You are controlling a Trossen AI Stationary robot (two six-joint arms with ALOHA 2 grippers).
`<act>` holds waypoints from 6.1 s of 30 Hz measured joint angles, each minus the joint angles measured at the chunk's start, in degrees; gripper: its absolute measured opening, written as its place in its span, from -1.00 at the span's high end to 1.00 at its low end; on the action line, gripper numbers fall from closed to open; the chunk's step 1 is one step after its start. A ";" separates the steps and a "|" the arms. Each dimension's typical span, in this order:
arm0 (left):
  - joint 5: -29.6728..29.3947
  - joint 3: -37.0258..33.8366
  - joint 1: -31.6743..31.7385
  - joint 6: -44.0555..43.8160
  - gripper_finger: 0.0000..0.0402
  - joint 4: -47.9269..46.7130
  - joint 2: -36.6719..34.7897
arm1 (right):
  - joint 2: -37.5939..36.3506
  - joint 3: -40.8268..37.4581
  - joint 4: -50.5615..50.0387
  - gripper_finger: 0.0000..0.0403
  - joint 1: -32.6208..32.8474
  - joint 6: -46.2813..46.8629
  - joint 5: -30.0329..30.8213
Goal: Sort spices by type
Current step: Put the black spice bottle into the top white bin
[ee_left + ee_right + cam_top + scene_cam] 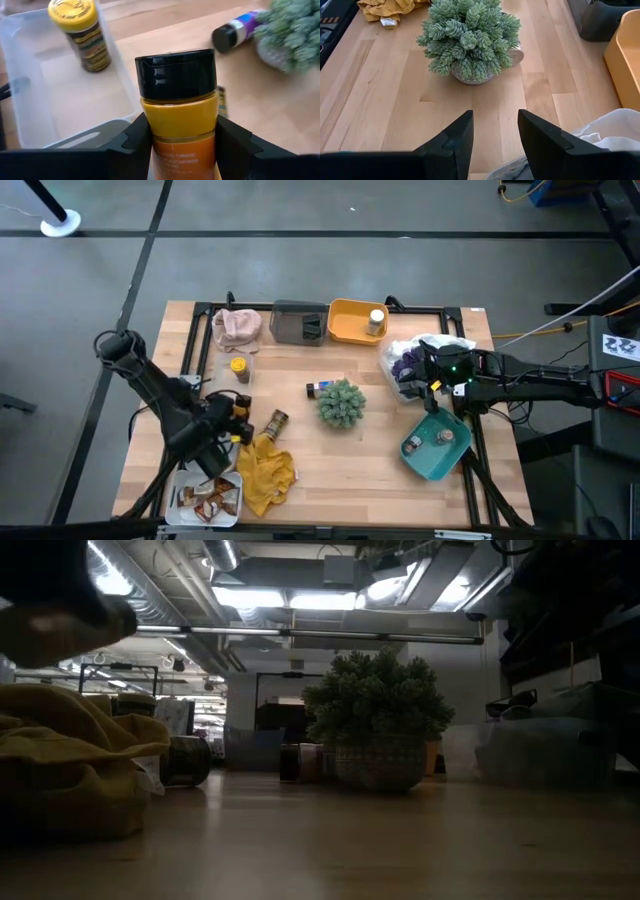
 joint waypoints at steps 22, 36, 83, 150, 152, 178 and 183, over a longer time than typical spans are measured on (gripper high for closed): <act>-4.45 -15.82 -7.67 -7.88 0.21 2.41 0.09 | 0.00 0.00 2.42 0.23 0.00 6.21 1.68; -5.21 -18.72 -7.65 -5.92 0.09 5.25 0.09 | 0.02 -0.01 2.40 0.23 0.00 6.19 4.73; -2.93 -17.56 -7.65 -1.17 -0.30 11.88 -4.36 | -0.01 -0.02 2.33 0.23 0.00 5.42 4.76; 30.21 -17.11 46.33 101.92 -0.30 82.80 4.69 | 13.22 -0.02 28.86 0.23 0.00 2.25 -1.09; 30.96 -17.11 46.80 103.01 -0.30 82.84 6.37 | 13.22 -0.02 28.86 0.23 0.00 2.25 -1.08; 34.07 -17.11 50.26 109.87 -0.30 85.95 16.60 | 13.20 0.02 28.15 0.23 0.00 2.23 -1.09; 34.29 -17.06 50.32 109.88 -0.30 86.17 17.53 | 13.20 0.02 27.41 0.23 0.02 2.23 -1.09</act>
